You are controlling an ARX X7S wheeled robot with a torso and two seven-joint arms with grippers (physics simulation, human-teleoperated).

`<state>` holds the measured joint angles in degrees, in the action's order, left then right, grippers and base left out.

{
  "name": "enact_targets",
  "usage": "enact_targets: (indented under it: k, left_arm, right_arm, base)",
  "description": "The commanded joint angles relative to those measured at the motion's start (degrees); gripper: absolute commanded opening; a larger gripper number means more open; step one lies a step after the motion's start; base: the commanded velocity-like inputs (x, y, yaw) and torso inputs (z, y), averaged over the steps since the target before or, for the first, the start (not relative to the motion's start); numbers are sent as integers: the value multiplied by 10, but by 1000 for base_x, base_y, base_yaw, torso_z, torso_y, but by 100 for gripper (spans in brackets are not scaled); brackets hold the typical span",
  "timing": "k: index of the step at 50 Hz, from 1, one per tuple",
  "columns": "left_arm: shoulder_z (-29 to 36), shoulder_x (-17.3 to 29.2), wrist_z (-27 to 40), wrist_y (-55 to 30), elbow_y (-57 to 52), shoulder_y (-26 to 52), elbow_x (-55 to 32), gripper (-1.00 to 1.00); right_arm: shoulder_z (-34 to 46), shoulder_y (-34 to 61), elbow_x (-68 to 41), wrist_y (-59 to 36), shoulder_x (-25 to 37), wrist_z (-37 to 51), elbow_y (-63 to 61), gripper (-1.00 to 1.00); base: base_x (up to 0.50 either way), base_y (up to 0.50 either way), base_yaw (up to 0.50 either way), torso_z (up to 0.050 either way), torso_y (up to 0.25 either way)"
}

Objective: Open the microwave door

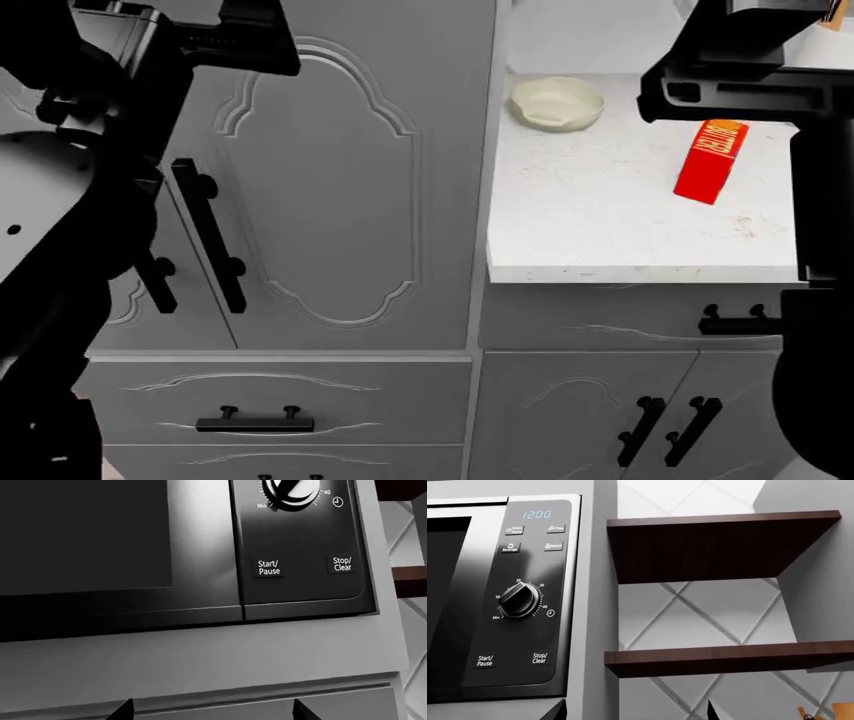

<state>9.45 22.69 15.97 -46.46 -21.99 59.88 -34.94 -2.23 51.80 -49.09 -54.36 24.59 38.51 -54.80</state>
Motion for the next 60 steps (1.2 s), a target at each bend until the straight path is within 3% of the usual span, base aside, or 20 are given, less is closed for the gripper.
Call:
enact_targets:
  k: [1,15,52,60]
  left_arm:
    - [32,-15,-22,48,66,29,39,100]
    - [26,-41,-36,118,133,71,59,100]
    - [-43,-87,-16,266,139,82,53,100]
    - [-74,-73,24,206,63,97,3,100]
  right_arm:
    - [2,-6,3,10,6,-1,4,100]
    - [11,0,2,11,10,3,9,100]
    - [16,-5,-8,21,23,14,8,100]
    - [19,-7,-7,25,25,15,9,100]
  base:
    - [0,0,0,0,0]
    - [0,0,0,0,0]
    - [0,0,0,0,0]
    - [0,0,0,2,1]
